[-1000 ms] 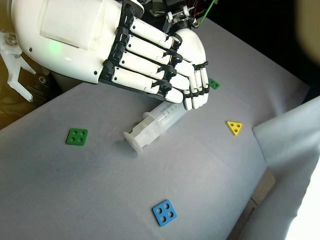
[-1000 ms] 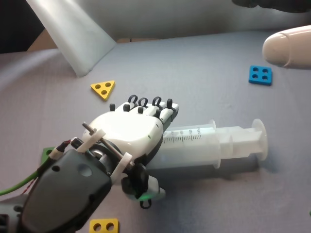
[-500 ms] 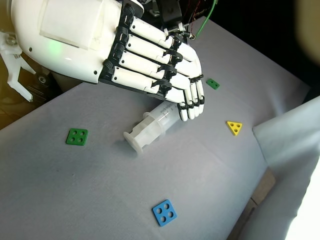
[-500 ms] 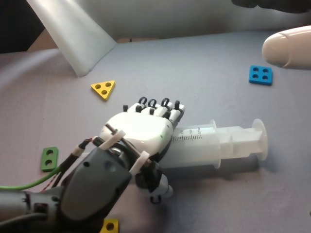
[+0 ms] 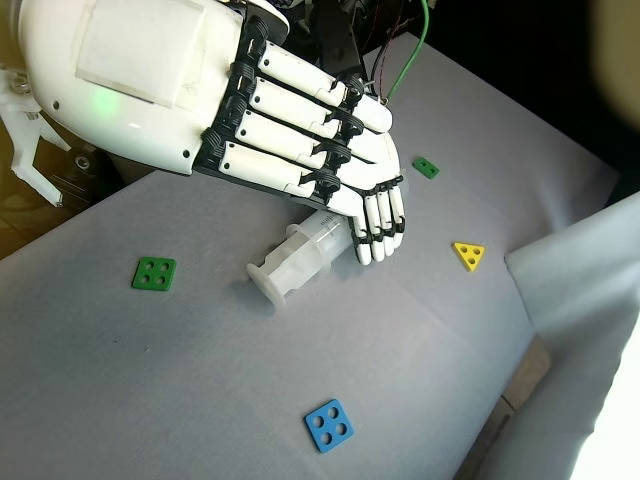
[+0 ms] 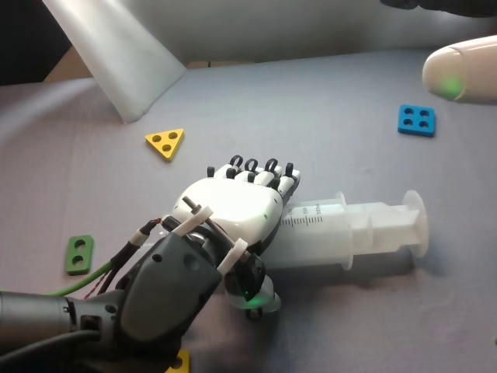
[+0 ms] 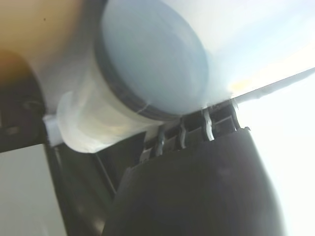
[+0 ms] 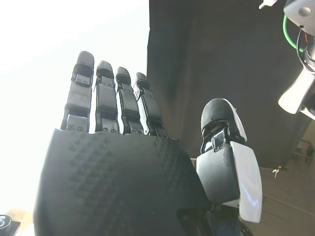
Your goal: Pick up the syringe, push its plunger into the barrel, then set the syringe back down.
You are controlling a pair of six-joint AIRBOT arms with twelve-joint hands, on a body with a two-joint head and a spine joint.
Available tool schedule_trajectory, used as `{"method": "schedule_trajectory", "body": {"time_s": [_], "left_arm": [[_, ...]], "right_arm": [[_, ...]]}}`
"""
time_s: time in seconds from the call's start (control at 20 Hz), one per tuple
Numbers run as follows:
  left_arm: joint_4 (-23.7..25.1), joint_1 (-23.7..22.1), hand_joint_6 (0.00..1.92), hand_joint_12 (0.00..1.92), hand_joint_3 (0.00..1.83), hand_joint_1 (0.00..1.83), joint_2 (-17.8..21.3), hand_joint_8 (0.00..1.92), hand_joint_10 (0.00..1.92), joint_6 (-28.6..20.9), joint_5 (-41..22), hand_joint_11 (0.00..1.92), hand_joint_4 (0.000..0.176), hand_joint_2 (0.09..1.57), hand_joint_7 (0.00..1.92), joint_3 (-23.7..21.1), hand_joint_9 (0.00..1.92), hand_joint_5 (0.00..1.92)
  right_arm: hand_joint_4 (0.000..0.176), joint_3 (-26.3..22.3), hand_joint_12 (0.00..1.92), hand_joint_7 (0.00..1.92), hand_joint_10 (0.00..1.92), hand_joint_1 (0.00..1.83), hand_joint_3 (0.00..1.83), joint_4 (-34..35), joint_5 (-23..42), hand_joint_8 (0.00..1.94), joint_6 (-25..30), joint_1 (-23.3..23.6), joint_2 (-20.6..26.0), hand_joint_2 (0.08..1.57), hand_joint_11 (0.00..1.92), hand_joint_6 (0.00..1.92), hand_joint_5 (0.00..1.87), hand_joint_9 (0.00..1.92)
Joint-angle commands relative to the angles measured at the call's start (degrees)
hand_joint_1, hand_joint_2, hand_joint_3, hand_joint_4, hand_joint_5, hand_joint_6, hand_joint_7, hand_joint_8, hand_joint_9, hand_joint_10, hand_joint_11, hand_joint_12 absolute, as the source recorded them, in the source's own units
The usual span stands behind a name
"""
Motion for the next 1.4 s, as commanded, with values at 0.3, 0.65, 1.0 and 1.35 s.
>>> {"method": "schedule_trajectory", "body": {"time_s": [0.3,0.65,1.0,1.35], "left_arm": [[3.3,1.1,0.0,0.54,0.0,1.09,-0.9,0.01,0.0,-0.5,-1.6,0.0,0.0,0.89,0.08,1.3,0.12,0.07],[3.1,1.1,0.01,0.41,0.0,1.23,-0.9,0.02,0.02,-0.8,-1.6,0.64,0.0,1.16,0.82,1.1,0.85,0.69],[3.0,1.0,0.75,0.7,0.0,1.38,-0.9,1.08,1.28,-0.9,-1.6,0.91,0.0,1.12,0.95,0.9,0.9,0.98],[4.8,0.5,0.74,1.02,0.0,1.37,0.1,1.2,1.35,-3.9,-1.6,0.79,0.0,1.14,0.87,0.3,0.86,0.98]], "right_arm": [[0.0,-0.5,0.29,0.04,0.0,0.0,0.0,6.9,-1.5,0.01,0.6,1.2,0.0,1.27,0.0,0.01,0.07,0.04],[0.0,-1.9,0.32,0.05,0.0,0.0,0.0,24.5,-13.6,0.0,0.6,1.0,0.1,1.28,0.0,0.0,0.07,0.06],[0.0,-2.0,0.33,0.07,0.01,0.0,0.0,31.0,-13.4,0.0,0.6,1.1,0.1,1.29,0.0,0.01,0.09,0.07],[0.0,-1.9,0.26,0.06,0.01,0.0,0.0,45.6,-13.7,0.01,0.9,1.1,0.3,1.3,0.0,0.01,0.08,0.06]]}}
